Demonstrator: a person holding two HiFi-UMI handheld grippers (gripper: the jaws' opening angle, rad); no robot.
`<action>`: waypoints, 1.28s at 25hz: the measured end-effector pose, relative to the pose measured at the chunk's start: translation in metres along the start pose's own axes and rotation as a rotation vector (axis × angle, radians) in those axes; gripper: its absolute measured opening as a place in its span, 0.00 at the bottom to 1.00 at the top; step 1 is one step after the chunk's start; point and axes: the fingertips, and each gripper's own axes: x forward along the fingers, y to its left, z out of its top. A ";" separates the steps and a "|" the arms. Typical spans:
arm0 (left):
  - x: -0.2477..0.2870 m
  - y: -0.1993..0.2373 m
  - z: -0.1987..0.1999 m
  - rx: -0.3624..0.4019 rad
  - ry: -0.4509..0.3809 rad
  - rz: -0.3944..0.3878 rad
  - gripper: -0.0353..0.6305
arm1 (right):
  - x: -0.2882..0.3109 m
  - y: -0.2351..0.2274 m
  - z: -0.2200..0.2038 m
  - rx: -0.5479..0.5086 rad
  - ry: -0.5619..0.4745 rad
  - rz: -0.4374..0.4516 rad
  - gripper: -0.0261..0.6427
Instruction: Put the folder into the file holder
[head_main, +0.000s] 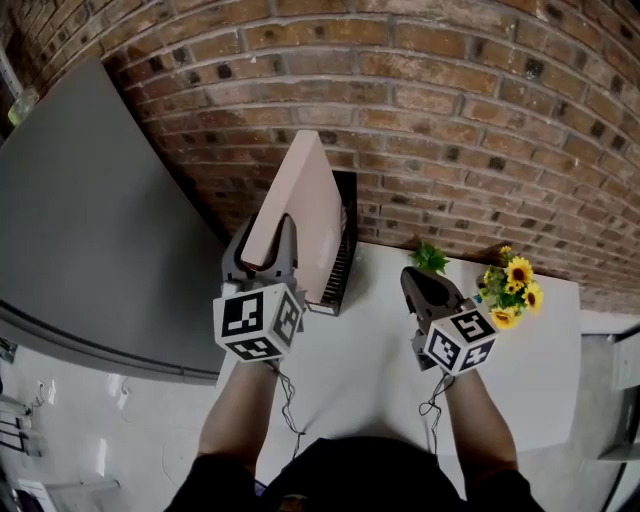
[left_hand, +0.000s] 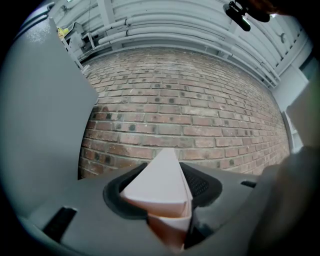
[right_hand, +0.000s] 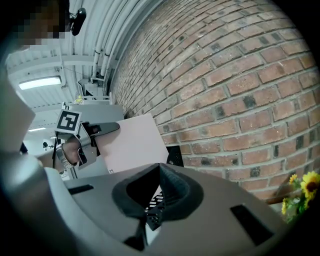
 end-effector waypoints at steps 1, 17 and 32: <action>0.002 0.000 0.000 0.002 -0.002 0.002 0.34 | 0.000 -0.001 0.000 0.001 0.001 -0.001 0.04; 0.028 -0.005 -0.050 -0.002 0.056 0.030 0.34 | 0.000 -0.014 -0.008 0.013 0.017 -0.021 0.04; 0.048 -0.012 -0.120 0.030 0.144 0.046 0.34 | -0.009 -0.024 -0.019 0.035 0.035 -0.055 0.04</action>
